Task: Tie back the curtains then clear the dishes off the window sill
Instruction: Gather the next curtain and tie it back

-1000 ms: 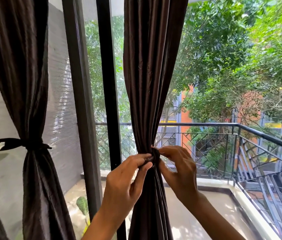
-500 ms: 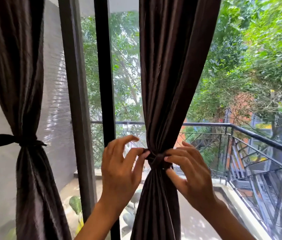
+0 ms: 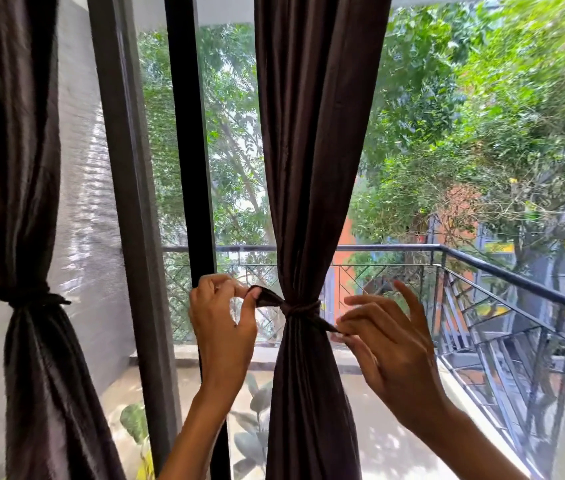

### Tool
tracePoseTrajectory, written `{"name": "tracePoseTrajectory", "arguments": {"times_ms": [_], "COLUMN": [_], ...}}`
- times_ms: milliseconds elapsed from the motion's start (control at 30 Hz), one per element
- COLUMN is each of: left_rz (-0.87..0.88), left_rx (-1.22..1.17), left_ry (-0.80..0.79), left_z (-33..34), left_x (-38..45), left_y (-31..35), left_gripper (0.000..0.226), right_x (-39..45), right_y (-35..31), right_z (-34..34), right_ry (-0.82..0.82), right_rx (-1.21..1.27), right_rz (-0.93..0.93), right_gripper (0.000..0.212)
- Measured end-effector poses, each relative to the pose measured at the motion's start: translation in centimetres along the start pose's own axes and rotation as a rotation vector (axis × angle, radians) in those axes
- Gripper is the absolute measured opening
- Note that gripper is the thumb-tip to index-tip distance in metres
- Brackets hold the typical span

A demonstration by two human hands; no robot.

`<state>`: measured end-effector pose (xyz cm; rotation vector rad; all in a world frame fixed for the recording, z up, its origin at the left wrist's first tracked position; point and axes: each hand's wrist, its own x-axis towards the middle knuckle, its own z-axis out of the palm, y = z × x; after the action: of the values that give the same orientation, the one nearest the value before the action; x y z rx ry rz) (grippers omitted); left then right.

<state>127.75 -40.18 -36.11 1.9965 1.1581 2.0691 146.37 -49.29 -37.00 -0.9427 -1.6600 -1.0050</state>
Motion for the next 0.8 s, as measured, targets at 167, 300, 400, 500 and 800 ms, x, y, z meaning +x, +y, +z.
{"name": "tracePoseTrajectory", "arguments": {"times_ms": [167,300,400,500,800], "left_rz": [0.023,0.174,0.256,0.441,0.735], "left_rx": [0.075,0.024,-0.015,-0.019,-0.067], "left_ry": [0.001,-0.035,0.007,0.061,-0.083], "left_z": [1.2,1.0,0.8,1.2,6.5], "left_x": [-0.4,-1.6,-2.8,-3.6,-7.3], "left_y": [-0.7,-0.1,1.3,4.1,14.6], "left_gripper": [0.031,0.021,0.026,0.038,0.045], "right_x": [-0.8,-1.8,-2.5,-2.2,-3.4], "right_y": [1.0,0.9,0.5,0.4,4.1], "right_z": [-0.1,0.0,-0.2,-0.6,-8.7], "right_ry": [-0.049,-0.006,-0.014,-0.002,-0.036], "right_rx": [-0.041,-0.002,-0.104,-0.230,-0.458], "right_rz": [0.081,0.191,0.189,0.249,0.381], "right_gripper": [0.034,0.014,0.036,0.047,0.049]}}
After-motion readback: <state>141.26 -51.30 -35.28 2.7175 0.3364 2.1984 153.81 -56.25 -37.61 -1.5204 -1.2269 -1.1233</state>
